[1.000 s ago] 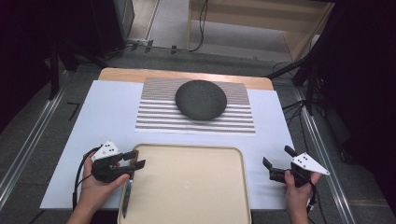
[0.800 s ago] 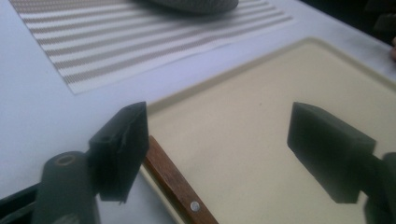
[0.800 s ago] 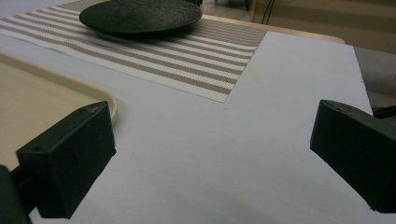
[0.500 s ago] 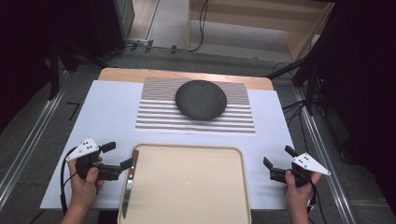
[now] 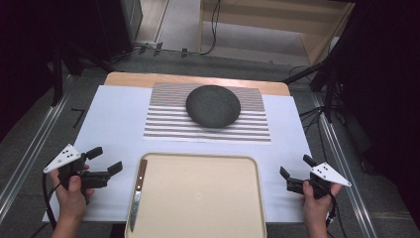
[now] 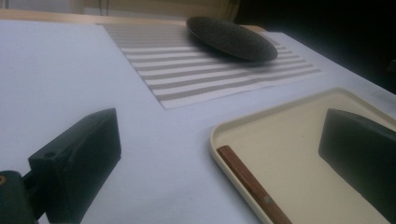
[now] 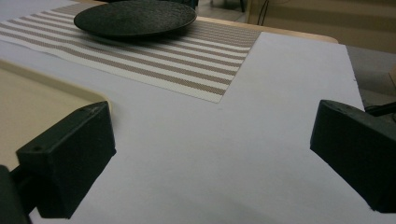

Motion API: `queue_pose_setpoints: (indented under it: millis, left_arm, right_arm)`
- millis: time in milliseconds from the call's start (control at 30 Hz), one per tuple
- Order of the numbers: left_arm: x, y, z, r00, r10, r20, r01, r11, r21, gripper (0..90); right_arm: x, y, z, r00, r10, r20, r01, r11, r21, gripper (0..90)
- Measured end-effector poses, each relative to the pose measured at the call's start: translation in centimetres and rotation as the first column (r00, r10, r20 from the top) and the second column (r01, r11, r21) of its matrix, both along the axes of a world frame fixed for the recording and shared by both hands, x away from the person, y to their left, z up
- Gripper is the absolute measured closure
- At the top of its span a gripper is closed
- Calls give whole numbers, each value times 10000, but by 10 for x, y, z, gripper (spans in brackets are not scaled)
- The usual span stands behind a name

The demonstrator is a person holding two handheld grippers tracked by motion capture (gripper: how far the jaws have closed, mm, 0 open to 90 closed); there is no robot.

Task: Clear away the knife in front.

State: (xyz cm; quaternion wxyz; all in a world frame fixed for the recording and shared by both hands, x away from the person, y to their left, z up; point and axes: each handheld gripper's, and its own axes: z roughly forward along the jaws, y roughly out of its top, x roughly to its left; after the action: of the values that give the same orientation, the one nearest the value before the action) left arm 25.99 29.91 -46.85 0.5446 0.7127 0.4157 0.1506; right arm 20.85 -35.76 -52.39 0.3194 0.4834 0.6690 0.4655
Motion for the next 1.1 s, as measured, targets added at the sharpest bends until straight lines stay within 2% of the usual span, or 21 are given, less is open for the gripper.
queue_pose_setpoints:
  millis: [167, 300, 500, 633, 733, 800, 867, 1100]
  left_arm:
    - [-1, 17, 0, 9995, 164, 266, -168, 9997, 171, 0]
    - [-1, 32, -3, 9982, 517, 292, -524, 9984, 211, 0]
    - [-1, 46, -8, 9954, 907, 302, -920, 9948, 438, 0]
    - [0, 56, -12, 9936, 1098, 271, -1109, 9930, 416, 0]
    - [0, 59, -13, 9926, 1185, 263, -1197, 9918, 456, 0]
    - [1, 62, -16, 9924, 1206, 233, -1218, 9906, 623, 0]
    - [2, 62, -18, 9933, 1137, 187, -1145, 9922, 484, 0]
    - [3, 61, -22, 9932, 1153, 133, -1157, 9924, 421, 0]
  right_arm:
    - [-1, 0, 0, 9999, -147, 57, 147, 9999, -75, 0]
    - [-1, -1, 0, 9997, -225, 58, 225, 9997, -2, 0]
    - [-1, -1, 0, 9997, -259, 26, 259, 9997, -26, 0]
    - [-1, -1, 0, 9997, -255, 27, 255, 9997, -30, 0]
    - [-1, -1, 0, 9997, -260, 24, 260, 9997, -28, 0]
    - [-1, -1, 0, 9996, -264, 55, 265, 9996, -39, 0]
    - [-1, -1, 0, 9996, -264, 54, 264, 9996, -34, 0]
    - [-1, 0, 0, 9998, -211, 15, 211, 9998, -43, 0]
